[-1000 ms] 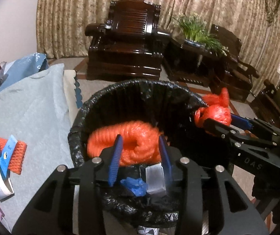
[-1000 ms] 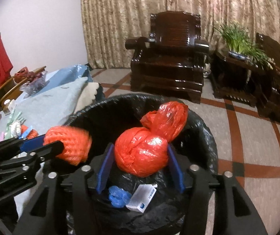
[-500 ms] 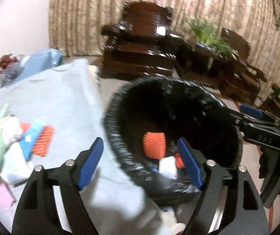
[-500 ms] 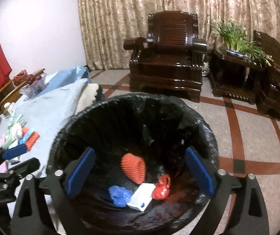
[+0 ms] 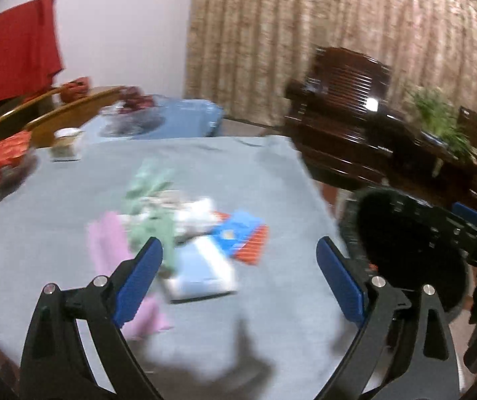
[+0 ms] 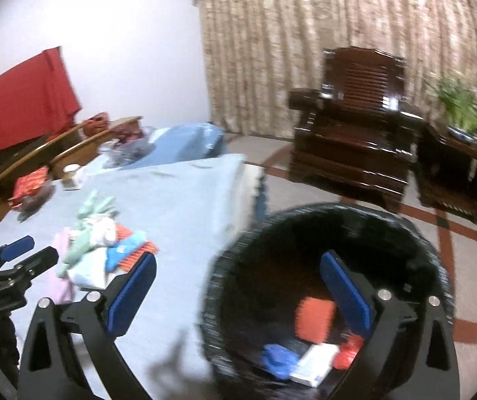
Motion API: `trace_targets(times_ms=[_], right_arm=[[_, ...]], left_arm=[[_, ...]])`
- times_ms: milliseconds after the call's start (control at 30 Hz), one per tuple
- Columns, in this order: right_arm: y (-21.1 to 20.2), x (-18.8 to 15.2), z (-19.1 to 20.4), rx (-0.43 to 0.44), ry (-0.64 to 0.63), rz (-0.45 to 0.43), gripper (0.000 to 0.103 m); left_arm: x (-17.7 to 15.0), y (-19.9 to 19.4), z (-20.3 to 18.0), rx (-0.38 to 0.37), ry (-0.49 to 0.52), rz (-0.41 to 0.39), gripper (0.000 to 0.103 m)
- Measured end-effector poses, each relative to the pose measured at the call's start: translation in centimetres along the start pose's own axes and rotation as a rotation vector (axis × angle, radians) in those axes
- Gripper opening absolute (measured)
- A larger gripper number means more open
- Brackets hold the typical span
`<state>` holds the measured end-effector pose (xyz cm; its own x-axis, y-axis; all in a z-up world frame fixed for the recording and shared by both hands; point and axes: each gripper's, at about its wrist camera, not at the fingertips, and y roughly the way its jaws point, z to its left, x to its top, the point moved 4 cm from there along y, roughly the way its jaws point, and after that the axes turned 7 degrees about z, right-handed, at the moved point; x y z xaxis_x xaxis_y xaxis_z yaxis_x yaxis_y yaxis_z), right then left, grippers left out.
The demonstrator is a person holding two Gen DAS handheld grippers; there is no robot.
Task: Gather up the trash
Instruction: 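Grasp the pink face mask with the left tool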
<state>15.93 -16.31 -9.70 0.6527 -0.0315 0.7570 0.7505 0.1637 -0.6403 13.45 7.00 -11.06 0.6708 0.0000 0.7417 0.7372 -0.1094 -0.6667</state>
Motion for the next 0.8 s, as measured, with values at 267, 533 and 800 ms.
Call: trace_targets(times_ms=[267,533,800], right_arm=[[3.4,-0.1,7.2,0.107,-0.084,0.006,0.097],[7.4,-1.7,10.8,0.139,-0.119,0.046,0.097],[9.5,-3.0,11.5,0.133,-0.127,0.088,0.097]], left_arm=[[-1.8,0.1,7.1,0.151,-0.073,0.021,0.091],[-4.8,3.1,10.2,0.204,-0.117,0.104,0.091],[-6.6,6.5,10.7,0.202,-0.137,0.181,0.091]])
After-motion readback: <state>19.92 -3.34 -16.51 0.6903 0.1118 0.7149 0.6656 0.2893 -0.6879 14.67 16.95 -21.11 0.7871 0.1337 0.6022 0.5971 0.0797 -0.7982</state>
